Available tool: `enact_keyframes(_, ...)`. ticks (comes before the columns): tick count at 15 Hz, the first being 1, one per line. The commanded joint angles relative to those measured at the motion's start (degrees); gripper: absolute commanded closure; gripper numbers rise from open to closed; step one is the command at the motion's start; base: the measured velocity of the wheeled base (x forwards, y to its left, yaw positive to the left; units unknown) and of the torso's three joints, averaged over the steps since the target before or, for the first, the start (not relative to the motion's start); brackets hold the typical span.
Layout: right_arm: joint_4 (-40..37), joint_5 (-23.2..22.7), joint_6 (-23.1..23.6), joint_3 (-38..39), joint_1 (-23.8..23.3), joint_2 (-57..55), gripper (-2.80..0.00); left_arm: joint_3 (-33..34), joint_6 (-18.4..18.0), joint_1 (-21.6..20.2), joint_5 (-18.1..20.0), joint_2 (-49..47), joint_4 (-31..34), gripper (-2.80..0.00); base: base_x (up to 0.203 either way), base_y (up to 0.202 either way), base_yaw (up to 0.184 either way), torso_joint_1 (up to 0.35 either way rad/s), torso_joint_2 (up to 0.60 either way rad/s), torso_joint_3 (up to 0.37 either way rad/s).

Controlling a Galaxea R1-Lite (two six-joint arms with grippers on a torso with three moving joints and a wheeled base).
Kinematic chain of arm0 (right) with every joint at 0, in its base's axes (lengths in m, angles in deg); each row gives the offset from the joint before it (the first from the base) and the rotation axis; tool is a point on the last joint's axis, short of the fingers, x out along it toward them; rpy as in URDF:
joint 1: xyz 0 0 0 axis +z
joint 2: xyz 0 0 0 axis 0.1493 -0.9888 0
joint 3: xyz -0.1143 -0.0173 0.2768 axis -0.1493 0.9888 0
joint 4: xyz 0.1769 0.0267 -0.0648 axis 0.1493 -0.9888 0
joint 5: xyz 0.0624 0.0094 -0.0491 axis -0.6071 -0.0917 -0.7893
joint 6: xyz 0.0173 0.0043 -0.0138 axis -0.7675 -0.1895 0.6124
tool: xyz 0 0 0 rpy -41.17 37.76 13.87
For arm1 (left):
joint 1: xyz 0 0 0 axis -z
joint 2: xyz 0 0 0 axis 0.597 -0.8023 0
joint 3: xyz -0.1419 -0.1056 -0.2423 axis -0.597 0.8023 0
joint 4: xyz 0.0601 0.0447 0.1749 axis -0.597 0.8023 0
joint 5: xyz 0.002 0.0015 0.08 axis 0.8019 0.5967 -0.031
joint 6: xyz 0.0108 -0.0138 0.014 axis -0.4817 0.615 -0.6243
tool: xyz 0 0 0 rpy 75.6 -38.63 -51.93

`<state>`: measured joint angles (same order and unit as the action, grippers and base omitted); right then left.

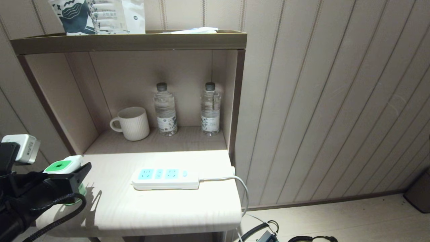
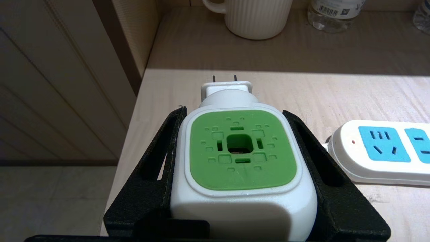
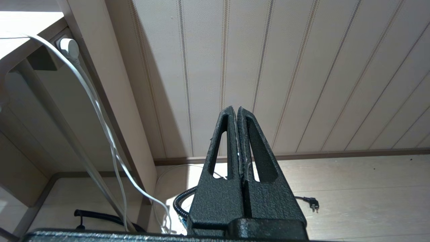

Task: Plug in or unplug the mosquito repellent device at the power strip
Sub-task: Insert the plug into the socket

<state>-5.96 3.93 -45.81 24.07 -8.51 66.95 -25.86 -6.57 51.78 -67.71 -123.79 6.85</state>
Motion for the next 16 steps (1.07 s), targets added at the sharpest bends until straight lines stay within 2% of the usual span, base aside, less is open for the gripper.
enact_keyframes(1, 0.02, -0.02, -0.01, 0.00, 0.01, -0.05, 0.00, -1.38, -0.07, 0.07, -0.08, 2.20, 2.22, 0.00, 0.000, 0.000, 0.000, 0.000, 0.00, 0.000)
enact_keyframes(4, -0.04, -0.02, -0.01, 0.00, 0.01, 0.02, 0.00, -7.16, -2.39, 0.08, -0.28, 3.77, 9.38, 0.00, 0.000, 0.000, 0.000, 0.000, 0.00, 0.000)
enact_keyframes(7, 0.00, -0.02, -0.01, 0.00, 0.01, 0.01, 0.00, -15.19, -4.98, 0.08, -0.31, 3.78, 19.64, 0.00, 0.000, 0.000, 0.000, 0.000, 0.00, 0.000)
enact_keyframes(13, -0.01, -0.02, -0.01, 0.00, 0.01, -0.05, 0.00, -36.61, -5.65, 1.54, 0.38, 3.47, 56.61, 0.00, 0.000, 0.000, 0.000, 0.000, 0.00, 0.000)
enact_keyframes(15, -0.04, -0.02, -0.01, 0.00, 0.01, -0.06, 0.00, -44.86, -5.32, 2.08, 2.57, 0.92, 68.80, 0.00, 0.000, 0.000, 0.000, 0.000, 0.00, 0.000)
enact_keyframes(16, -0.04, -0.02, -0.01, 0.00, 0.01, 0.00, 0.00, -48.93, -4.95, 2.17, 4.82, -1.01, 74.20, 0.00, 0.000, 0.000, 0.000, 0.000, 0.00, 0.000)
